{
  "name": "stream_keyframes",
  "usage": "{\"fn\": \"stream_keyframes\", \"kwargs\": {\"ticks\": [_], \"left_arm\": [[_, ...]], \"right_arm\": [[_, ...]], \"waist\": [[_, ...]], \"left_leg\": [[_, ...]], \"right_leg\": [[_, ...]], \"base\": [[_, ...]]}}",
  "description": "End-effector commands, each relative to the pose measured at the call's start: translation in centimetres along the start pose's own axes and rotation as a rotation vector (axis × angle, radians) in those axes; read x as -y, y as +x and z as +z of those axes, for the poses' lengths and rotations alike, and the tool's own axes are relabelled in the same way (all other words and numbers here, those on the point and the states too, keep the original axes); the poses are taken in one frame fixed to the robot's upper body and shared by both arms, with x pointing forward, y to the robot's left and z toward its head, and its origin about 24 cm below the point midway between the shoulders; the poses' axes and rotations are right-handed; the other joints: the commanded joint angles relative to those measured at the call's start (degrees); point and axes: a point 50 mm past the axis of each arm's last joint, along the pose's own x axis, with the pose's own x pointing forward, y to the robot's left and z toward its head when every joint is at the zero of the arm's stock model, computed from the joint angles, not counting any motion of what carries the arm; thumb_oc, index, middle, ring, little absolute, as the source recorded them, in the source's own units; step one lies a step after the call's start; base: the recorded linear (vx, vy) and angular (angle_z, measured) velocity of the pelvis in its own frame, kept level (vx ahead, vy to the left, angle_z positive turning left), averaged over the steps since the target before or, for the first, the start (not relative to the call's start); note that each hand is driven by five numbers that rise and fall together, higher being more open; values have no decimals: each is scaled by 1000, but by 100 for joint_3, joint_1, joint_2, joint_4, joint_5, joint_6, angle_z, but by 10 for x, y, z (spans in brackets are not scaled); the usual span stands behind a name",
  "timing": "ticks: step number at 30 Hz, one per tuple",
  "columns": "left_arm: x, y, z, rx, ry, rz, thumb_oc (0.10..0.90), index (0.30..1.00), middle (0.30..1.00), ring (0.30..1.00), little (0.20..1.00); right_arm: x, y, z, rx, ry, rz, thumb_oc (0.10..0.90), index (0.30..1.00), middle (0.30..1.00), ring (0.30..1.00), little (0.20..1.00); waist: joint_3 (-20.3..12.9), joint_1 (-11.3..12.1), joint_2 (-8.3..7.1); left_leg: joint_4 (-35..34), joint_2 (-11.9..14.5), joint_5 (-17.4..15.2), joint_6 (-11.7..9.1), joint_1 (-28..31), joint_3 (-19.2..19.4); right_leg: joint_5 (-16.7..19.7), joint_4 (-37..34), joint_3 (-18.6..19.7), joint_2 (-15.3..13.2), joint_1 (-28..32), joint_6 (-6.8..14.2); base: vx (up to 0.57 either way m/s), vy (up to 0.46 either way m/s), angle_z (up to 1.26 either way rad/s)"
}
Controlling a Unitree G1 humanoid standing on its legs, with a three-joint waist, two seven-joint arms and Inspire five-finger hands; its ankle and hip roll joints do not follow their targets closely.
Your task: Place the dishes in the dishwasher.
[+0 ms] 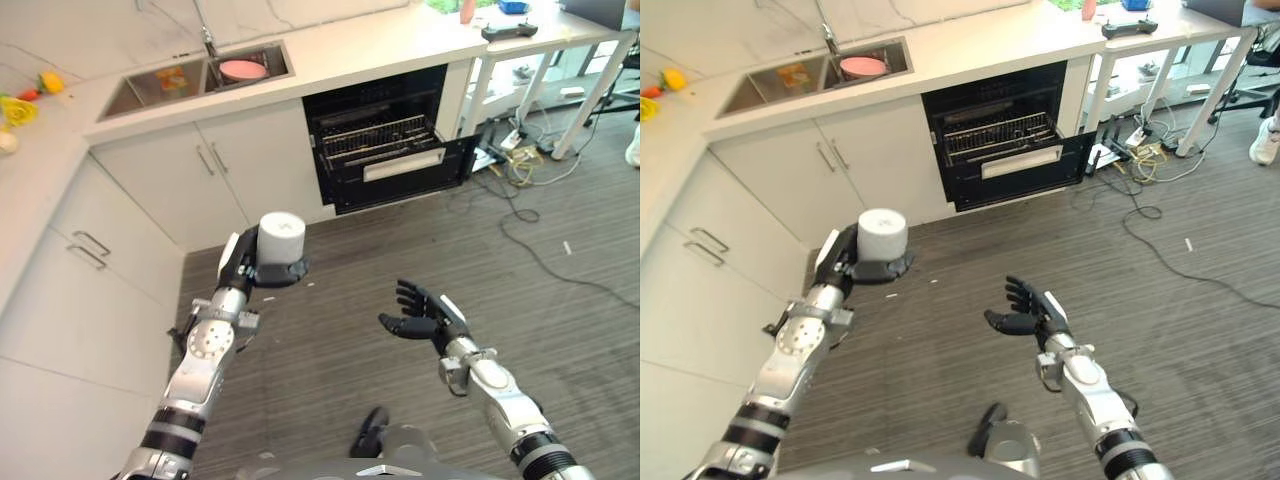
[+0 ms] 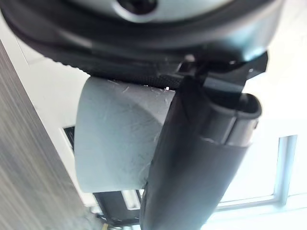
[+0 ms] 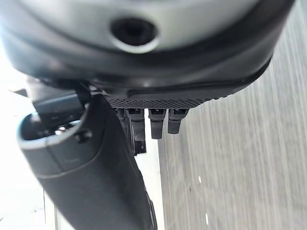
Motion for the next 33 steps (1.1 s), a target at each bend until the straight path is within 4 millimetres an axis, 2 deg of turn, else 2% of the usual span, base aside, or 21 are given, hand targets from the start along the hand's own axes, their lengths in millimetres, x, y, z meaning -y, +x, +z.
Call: {"fn": "stream_keyframes", "kwargs": {"ticks": [1,2,3,4,6,8,10,12,13,15,17,18,20,22,23,24,27,28,31,32,33], "left_arm": [[-7,-2,53,259,-75,6,400,300,300,300,300],[-7,-2,53,258,-75,6,400,300,300,300,300],[-12,-5,58,287,-69,40,400,300,300,300,300],[-15,-6,62,312,-69,58,400,300,300,300,300],[-17,-9,71,367,-46,70,400,300,300,300,300],[-17,-11,78,397,-39,52,400,300,300,300,300],[-20,-17,82,414,-30,51,400,300,300,300,300],[-17,-18,82,412,-29,30,400,300,300,300,300],[-13,-16,82,405,-38,5,400,300,300,300,300],[-11,-15,82,403,-33,-14,400,300,300,300,300],[-6,-12,83,402,-4,-51,400,300,300,300,300],[-3,-10,86,409,39,-79,400,300,300,300,300],[-2,-10,87,415,59,-82,400,300,300,300,300],[0,-8,88,416,64,-86,400,300,300,300,300],[7,-4,91,429,68,-117,400,300,300,300,300],[7,-3,91,430,68,-118,400,300,300,300,300],[16,1,94,451,78,-164,400,300,300,300,300],[20,4,98,464,81,-187,400,300,300,300,300],[21,6,99,464,87,-198,400,300,300,300,300],[24,7,99,460,85,-224,400,300,300,300,300],[26,6,99,457,81,-236,400,300,300,300,300]], "right_arm": [[3,3,61,260,-162,-16,800,900,900,900,900],[3,3,61,259,-162,-16,800,900,900,900,900],[-2,5,71,302,-202,10,800,900,900,900,900],[-5,7,75,319,-213,25,800,900,900,900,900],[-8,9,77,336,-208,42,800,900,900,900,900],[-9,5,78,347,-221,68,800,900,900,900,900],[-6,0,73,337,-232,71,800,900,900,900,900],[-3,-4,68,320,-238,71,800,900,900,900,900],[1,-10,60,297,-236,51,800,900,900,900,900],[2,-12,57,289,-232,46,800,900,900,900,900],[2,-14,50,272,-228,31,800,900,900,900,900],[3,-17,48,273,-212,19,800,900,900,900,900],[2,-17,50,284,-205,14,800,900,900,900,900],[2,-18,49,286,-190,5,800,900,900,900,900],[5,-20,50,293,-167,-9,800,900,900,900,900],[5,-20,50,293,-167,-10,800,900,900,900,900],[13,-22,49,296,-138,-57,800,900,900,900,900],[16,-22,48,293,-126,-73,800,900,900,900,900],[16,-21,48,292,-124,-75,800,900,900,900,900],[15,-23,45,287,-132,-72,800,900,900,900,900],[16,-24,43,281,-137,-74,800,900,900,900,900]], "waist": [[-232,278,348],[-234,284,339],[-217,439,423],[-165,543,432],[-19,619,402],[-11,559,471],[-160,535,582],[-249,589,576],[-296,618,503],[-322,621,403],[-316,528,216],[-276,316,203],[-216,291,170],[-128,125,292],[-58,-96,343],[-70,-92,376],[-8,-370,378],[-25,-449,283],[-50,-442,271],[-125,-371,245],[-231,-342,241]], "left_leg": [[-2384,-190,-524,394,96,715],[-2420,-213,-511,401,116,733],[-3824,-46,-324,491,-81,427],[-4518,44,8,415,-46,127],[-5153,487,473,308,-151,-192],[-5232,740,709,231,-13,134],[-5139,710,774,215,168,501],[-4979,548,650,261,125,468],[-4742,202,371,465,22,350],[-4672,-68,151,675,39,366],[-4664,-730,-308,1152,260,416],[-4809,-1194,-612,1486,574,266],[-4994,-1459,-734,1701,771,222],[-5286,-1581,-798,1788,1080,18],[-5475,-1656,-783,1712,1294,-205],[-5488,-1609,-776,1687,1287,-214],[-5516,-1611,-867,1527,1486,-438],[-5516,-1754,-1118,1454,1730,-588],[-5516,-1830,-1238,1427,1840,-579],[-5516,-2030,-1306,1455,1937,-580],[-5441,-2150,-1412,1491,1952,-553]], "right_leg": [[212,-1199,267,358,744,-68],[219,-1198,277,343,742,-62],[88,-1214,517,363,920,90],[54,-1206,672,333,1009,150],[-54,-1192,892,213,1232,218],[-128,-1104,863,177,1402,292],[-336,-897,949,217,1553,317],[-385,-762,962,103,1675,354],[-309,-260,886,-264,1834,428],[-143,268,813,-635,1792,562],[730,1520,901,-1443,1564,847],[1528,2662,1308,-1719,1253,1008],[1591,3265,1606,-1963,893,1092],[1218,3665,1847,-1811,284,994],[685,3019,2027,-1223,-254,789],[675,2960,1989,-1162,-230,752],[572,744,2198,-87,-702,496],[807,-10,2023,139,-973,687],[959,-310,1473,186,-957,780],[884,-448,485,161,-824,630],[693,-603,114,163,-585,445]], "base": [[286,37,-10],[439,195,-26],[480,242,-65],[640,302,-115],[516,182,-132],[548,145,-81],[586,159,-12],[442,179,-20],[366,198,-48],[441,291,18],[649,561,53],[592,572,52],[443,355,112],[418,181,97],[223,-8,55],[246,-23,69],[304,-121,128],[387,-58,70],[305,1,62],[299,-50,26],[455,-57,-10]]}}
